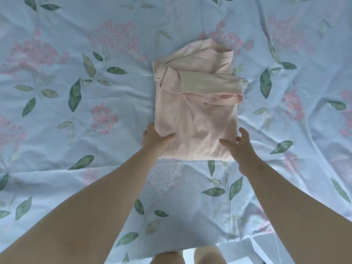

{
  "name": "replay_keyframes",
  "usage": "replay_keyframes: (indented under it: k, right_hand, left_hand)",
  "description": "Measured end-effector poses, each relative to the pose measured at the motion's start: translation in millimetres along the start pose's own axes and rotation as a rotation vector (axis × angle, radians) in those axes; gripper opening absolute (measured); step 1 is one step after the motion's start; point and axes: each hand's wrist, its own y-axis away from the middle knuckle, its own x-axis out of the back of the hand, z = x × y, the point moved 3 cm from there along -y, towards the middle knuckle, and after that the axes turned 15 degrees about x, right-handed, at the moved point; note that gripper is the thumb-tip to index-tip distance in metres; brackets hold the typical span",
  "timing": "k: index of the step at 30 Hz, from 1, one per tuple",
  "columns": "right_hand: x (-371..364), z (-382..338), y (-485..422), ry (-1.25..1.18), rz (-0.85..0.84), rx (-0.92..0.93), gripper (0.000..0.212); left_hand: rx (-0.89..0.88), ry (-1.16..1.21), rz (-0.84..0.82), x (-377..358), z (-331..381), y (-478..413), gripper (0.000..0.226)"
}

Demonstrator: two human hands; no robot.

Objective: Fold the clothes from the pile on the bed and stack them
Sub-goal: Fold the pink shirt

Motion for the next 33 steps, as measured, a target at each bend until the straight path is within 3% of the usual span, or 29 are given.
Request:
replay_keyframes:
  k: [3,6,8,10,12,15,18,20,22,26,28,30,33]
  right_hand:
    - [-1,11,-6,0.176,0.004,0.018,0.068]
    - [4,20,-7,0.358,-0.006,-0.006,0.027]
    - [8,33,6,0.455,-0.114,-0.084,0.014]
    - [10,45,33,0.439,-0.316,-0.274,0.013]
    - [11,52,56,0.433,-0.420,-0.406,0.016]
    - [16,46,46,0.323,-0.179,-0.175,0.020]
    - [18,26,16,-0.076,0.070,-0.135,0.027]
    - [17,14,-3,-0.239,0.146,-0.165,0.037]
    - [19,6,-20,-0.234,0.209,-0.186,0.047]
    - [18,-1,-36,0.006,0.024,-0.174,0.018]
    - [21,-5,-41,0.000,0.012,-0.165,0.014]
    - [24,-20,-42,-0.156,-0.020,-0.241,0.006]
    - [28,-58,-49,-0.469,-0.043,-0.280,0.006]
  left_hand:
    - [-0.002,-0.005,-0.019,-11,-9,-2,0.078]
    - [-0.039,-0.062,-0.111,-9,-19,-3,0.059]
    - [-0.016,-0.258,-0.249,-1,-32,1,0.064]
    - [0.060,-0.547,-0.385,5,-50,8,0.068]
    - [0.119,-0.675,-0.404,9,-60,10,0.068]
    - [-0.007,-0.437,-0.111,18,-37,10,0.071]
    - [-0.189,-0.092,0.226,26,0,10,0.070]
    - [-0.223,0.012,0.253,20,22,8,0.064]
    - [-0.208,-0.010,0.242,10,39,2,0.059]
    - [-0.184,-0.321,0.384,7,59,-1,0.043]
    - [-0.215,-0.423,0.436,10,67,3,0.030]
    - [-0.227,-0.379,0.396,19,75,9,0.008]
    - [-0.157,-0.083,0.324,40,99,12,0.030]
